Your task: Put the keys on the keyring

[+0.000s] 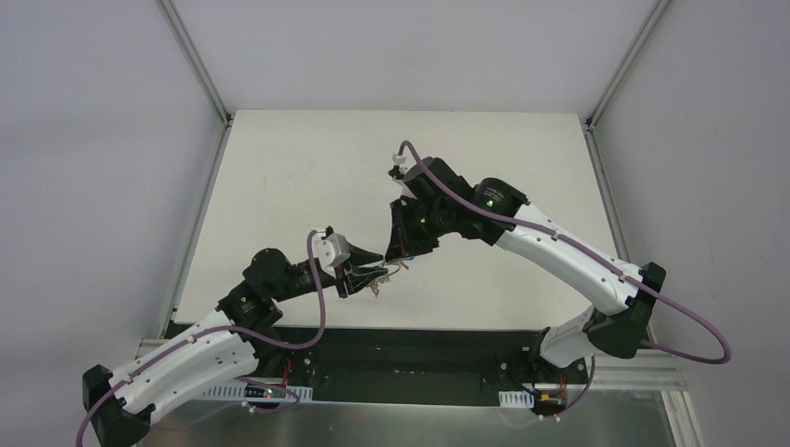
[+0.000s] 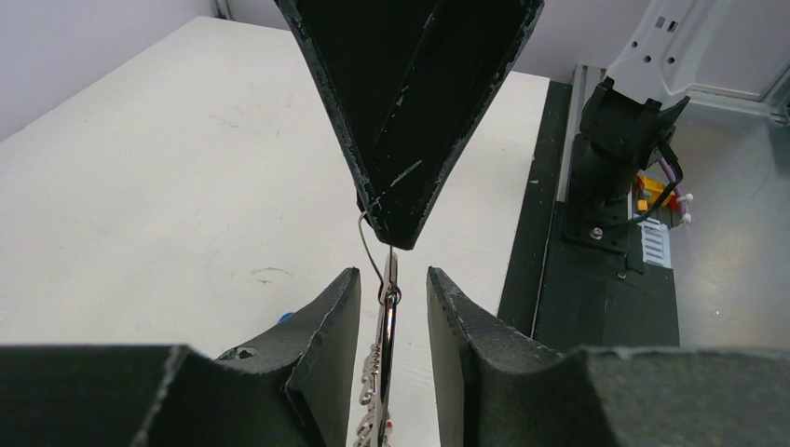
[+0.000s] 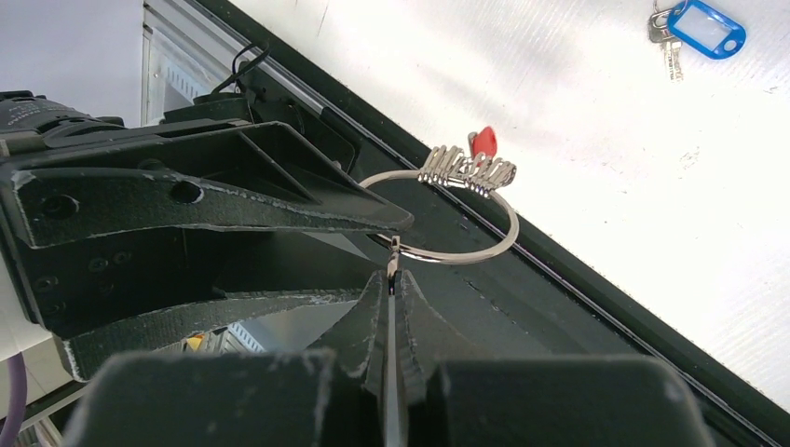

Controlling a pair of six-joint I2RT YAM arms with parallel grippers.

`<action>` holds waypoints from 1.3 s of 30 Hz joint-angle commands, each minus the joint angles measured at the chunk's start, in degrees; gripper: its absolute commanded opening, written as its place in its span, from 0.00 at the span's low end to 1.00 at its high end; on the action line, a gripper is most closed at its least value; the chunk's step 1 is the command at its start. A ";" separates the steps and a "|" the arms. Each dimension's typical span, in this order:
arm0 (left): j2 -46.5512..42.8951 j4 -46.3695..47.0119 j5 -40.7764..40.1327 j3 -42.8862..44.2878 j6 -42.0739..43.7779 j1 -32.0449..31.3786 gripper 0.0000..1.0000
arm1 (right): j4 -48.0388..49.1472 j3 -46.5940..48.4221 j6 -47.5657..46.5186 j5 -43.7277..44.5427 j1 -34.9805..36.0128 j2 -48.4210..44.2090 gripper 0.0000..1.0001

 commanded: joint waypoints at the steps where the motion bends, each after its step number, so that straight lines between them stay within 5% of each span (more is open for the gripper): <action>1: 0.20 1.26 1.38 2.08 1.97 -0.31 0.31 | 0.51 3.22 -0.51 -1.09 -0.05 0.28 0.00; 20: -0.94 4.18 -0.48 0.89 3.35 -0.31 0.30 | -0.23 5.29 -0.11 -2.86 0.44 2.59 0.00; 28: -0.20 4.20 -0.54 0.67 3.54 -0.30 0.21 | -0.19 5.78 -0.06 -2.95 0.64 2.26 0.00; 39: 0.07 3.98 -0.64 0.24 3.35 -0.33 0.26 | -0.28 6.12 0.11 -2.00 0.78 1.50 0.00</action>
